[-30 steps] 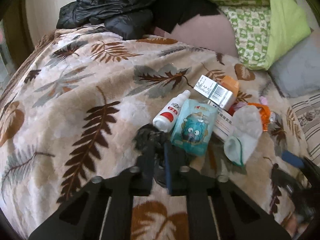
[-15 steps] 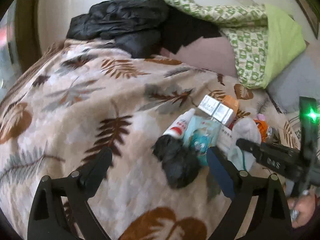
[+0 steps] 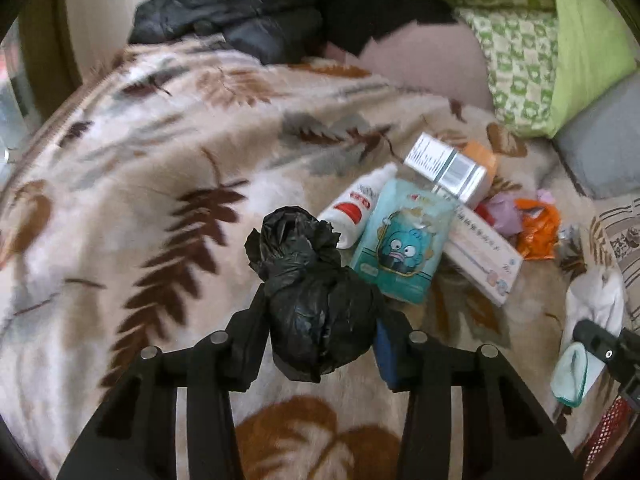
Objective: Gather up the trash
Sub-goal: 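Carry the black bag and white sock toward the red basket, then open both tools over the red basket to drop the bag and sock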
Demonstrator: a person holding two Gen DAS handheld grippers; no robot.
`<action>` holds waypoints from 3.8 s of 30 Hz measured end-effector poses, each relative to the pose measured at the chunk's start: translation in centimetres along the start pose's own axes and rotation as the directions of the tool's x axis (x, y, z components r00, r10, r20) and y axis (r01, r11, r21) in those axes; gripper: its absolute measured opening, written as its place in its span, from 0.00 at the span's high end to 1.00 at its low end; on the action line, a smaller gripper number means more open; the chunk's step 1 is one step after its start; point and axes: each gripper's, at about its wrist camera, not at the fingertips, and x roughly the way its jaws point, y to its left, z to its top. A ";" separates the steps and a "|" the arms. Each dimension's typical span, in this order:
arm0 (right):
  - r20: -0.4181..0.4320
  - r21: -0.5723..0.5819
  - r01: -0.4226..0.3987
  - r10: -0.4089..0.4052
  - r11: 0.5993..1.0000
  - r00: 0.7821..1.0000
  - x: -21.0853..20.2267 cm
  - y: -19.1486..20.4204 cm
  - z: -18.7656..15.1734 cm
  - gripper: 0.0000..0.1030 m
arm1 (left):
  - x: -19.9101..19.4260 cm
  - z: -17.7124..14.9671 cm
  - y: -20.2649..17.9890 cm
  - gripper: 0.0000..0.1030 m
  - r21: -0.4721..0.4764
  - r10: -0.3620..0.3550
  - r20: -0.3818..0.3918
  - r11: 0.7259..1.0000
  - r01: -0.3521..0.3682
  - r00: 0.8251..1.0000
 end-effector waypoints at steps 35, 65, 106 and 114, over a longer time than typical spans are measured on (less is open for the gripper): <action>0.178 0.088 0.090 -0.104 0.992 0.979 -17.6 -2.5 -9.5 0.78 | -15.4 -7.6 -16.5 0.57 0.330 0.001 0.197 0.942 -0.068 0.980; 0.196 0.179 0.164 -0.198 0.970 0.960 -20.4 -6.1 -11.6 0.78 | -14.2 -9.9 -21.5 0.57 0.442 -0.090 0.121 0.896 0.027 0.989; 0.126 0.591 0.358 -0.521 0.723 0.844 -33.3 -21.1 -24.0 0.78 | -17.4 -19.6 -44.4 0.57 0.792 -0.396 -0.102 0.523 0.316 0.912; 0.088 0.646 0.378 -0.556 0.663 0.826 -34.8 -24.1 -26.6 0.77 | -16.3 -22.5 -49.8 0.56 0.791 -0.428 -0.248 0.429 0.437 0.869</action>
